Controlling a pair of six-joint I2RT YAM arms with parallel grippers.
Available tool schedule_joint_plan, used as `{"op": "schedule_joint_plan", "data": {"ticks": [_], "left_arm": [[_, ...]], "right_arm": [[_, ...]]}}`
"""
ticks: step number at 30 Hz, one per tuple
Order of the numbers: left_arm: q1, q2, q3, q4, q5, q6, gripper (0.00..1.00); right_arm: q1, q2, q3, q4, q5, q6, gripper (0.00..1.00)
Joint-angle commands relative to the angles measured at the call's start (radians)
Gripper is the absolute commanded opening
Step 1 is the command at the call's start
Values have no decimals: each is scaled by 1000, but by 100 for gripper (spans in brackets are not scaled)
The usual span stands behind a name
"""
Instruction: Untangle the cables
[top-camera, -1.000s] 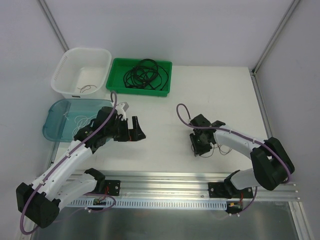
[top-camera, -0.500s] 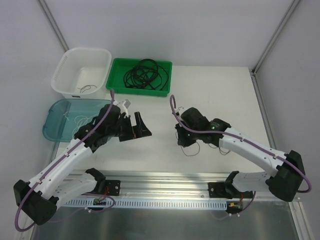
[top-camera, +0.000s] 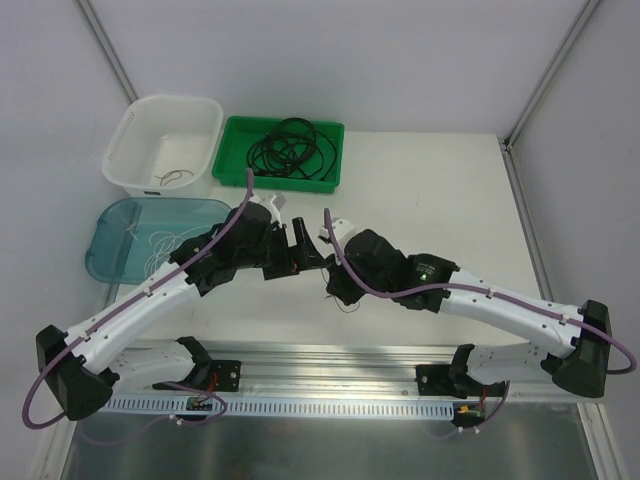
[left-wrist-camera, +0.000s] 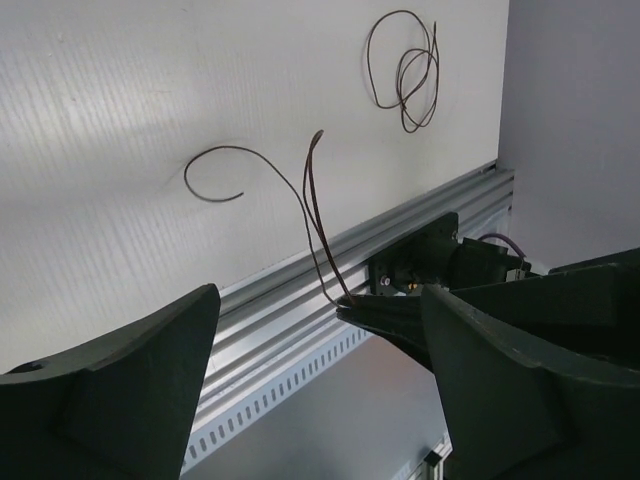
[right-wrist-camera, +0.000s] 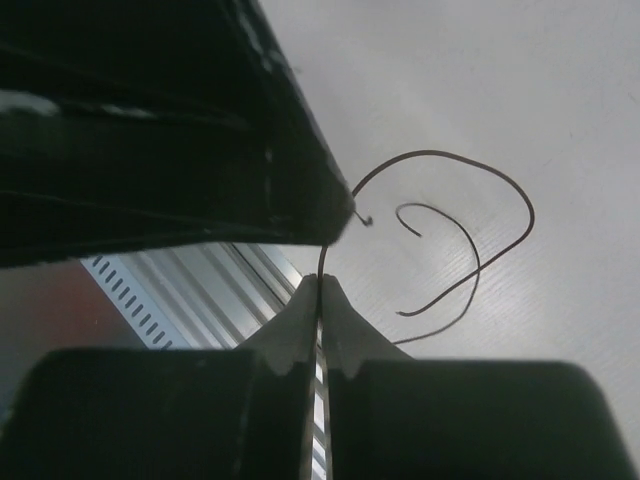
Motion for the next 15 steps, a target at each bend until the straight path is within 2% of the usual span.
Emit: {"op": "schedule_joint_plan", "data": {"ticks": [1,4,8,11,12,15], "left_arm": [[-36,10,3,19,-87,-61,82],[-62,28,-5,31,-97,-78,78],[-95,62,5,47,-117,-87,67],[-122,96,15,59,-122,-90,51],[-128,110,20,61,-126,-92,37],[-147,116,29,62,-140,-87,15]], "right_arm": [[34,-10,44,72,72,13,1],[53,-10,33,97,86,14,1],[73,-2,33,121,105,19,1],[88,0,32,132,125,22,1],[91,0,32,135,138,25,1],[99,-6,21,137,163,30,1]]}}
